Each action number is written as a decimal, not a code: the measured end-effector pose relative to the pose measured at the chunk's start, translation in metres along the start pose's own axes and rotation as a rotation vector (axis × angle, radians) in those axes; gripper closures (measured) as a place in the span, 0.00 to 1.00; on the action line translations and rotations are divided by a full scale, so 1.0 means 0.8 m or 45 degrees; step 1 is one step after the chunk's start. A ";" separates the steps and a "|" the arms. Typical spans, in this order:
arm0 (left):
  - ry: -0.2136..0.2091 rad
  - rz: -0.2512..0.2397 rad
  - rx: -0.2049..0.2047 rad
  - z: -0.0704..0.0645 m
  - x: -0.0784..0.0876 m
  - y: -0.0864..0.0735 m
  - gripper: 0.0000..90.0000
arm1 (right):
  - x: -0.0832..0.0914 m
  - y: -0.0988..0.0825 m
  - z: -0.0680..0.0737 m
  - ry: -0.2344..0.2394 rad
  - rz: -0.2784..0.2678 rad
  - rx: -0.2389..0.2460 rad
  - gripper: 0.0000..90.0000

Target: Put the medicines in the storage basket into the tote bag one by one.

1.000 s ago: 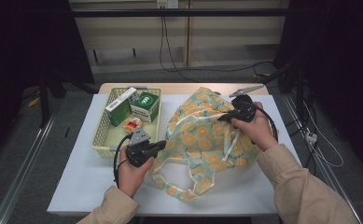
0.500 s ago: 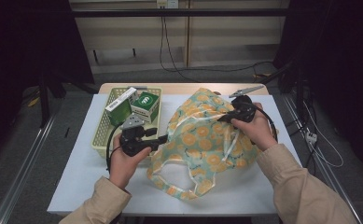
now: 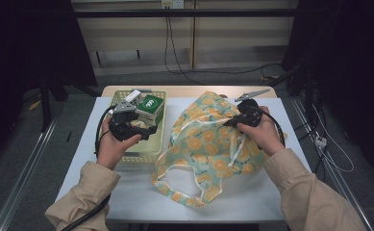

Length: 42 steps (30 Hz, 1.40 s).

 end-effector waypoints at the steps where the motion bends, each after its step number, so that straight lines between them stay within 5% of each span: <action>1: 0.007 -0.006 0.007 0.005 -0.003 0.000 0.12 | 0.000 0.000 -0.001 0.000 -0.002 -0.002 1.00; 15: 0.093 0.128 0.041 0.072 -0.047 -0.034 0.08 | -0.001 -0.002 -0.004 0.014 -0.011 -0.008 1.00; 23: 0.140 0.258 -0.003 0.093 -0.063 -0.058 0.09 | 0.000 -0.004 -0.010 0.013 -0.005 -0.016 1.00; 28: 0.170 0.284 0.034 0.100 -0.071 -0.065 0.10 | -0.001 -0.005 -0.009 0.015 0.000 -0.012 1.00; 31: 0.187 0.358 -0.007 0.103 -0.075 -0.072 0.10 | -0.001 -0.004 -0.010 0.016 -0.003 -0.014 1.00; 36: 0.181 0.408 0.007 0.103 -0.081 -0.079 0.12 | 0.001 -0.004 -0.008 0.015 -0.007 -0.004 1.00; 42: 0.171 0.470 0.071 0.102 -0.081 -0.088 0.19 | 0.003 -0.004 -0.009 0.009 -0.005 0.000 1.00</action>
Point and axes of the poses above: each handheld gripper's, and its own axes: x roughly backward along the jaws, y roughly out of its top, z roughly to its left, the point moved 7 cm from there along -x, roughly forward along the jaws, and after that the axes turned 5 degrees about -y, right-handed, at the moved point
